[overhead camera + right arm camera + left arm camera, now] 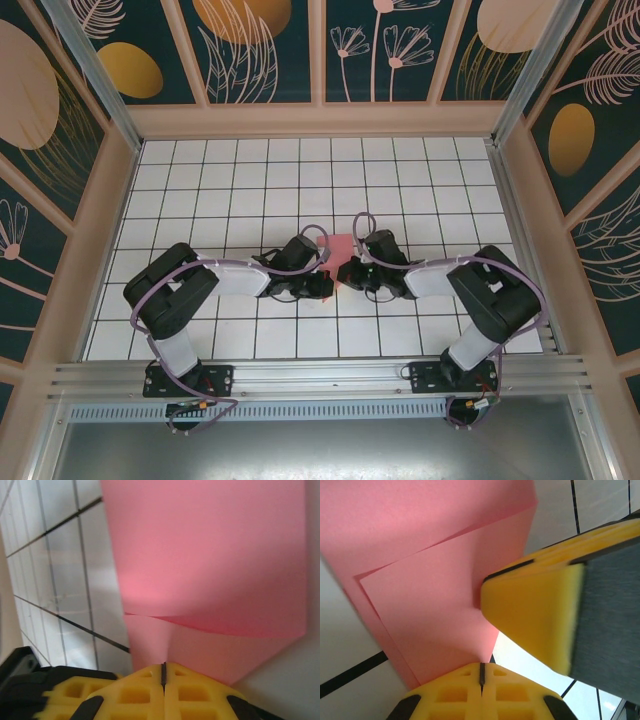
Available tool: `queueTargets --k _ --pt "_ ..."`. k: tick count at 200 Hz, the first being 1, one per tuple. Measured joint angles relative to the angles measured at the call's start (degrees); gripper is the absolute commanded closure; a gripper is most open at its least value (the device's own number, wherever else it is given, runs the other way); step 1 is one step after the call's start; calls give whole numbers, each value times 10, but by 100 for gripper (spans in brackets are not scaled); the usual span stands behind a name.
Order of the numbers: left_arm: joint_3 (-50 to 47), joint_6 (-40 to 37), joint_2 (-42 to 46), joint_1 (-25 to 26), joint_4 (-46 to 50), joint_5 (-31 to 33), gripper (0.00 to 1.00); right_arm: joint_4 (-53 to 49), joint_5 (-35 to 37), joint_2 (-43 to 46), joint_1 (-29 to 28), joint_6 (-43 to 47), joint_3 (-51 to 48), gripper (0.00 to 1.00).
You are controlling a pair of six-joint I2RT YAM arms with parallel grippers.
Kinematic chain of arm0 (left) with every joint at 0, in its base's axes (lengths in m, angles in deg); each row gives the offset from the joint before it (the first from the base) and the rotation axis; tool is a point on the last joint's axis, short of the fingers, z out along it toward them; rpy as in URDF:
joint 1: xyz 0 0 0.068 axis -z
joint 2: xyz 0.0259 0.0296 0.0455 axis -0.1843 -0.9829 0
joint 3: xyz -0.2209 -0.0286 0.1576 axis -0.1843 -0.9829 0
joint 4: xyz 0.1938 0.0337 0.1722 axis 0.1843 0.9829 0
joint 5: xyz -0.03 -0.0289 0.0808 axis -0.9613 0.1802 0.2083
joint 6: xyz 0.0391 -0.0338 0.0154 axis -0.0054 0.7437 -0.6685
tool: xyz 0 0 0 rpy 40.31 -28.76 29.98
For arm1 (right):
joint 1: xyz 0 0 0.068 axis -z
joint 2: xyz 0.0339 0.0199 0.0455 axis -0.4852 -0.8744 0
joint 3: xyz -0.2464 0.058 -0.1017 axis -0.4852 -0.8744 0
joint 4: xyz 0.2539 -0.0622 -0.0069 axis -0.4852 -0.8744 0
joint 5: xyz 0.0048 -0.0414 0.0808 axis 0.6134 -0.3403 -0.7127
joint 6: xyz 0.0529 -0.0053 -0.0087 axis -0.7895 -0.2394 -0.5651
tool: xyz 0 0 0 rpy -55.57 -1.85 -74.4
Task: Fold a paper plane with a square sheet of paper (pick it up from the middle)
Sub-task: Third fold the triangle at the center of the table.
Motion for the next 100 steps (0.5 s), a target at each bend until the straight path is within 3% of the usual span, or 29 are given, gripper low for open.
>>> queueTargets --k 54,100 --pt "0 -13 1 1 1 13 100 14 -17 -16 23 3 0 93" --pt "-4 -21 3 1 -3 17 100 28 -23 -21 92 14 0 92"
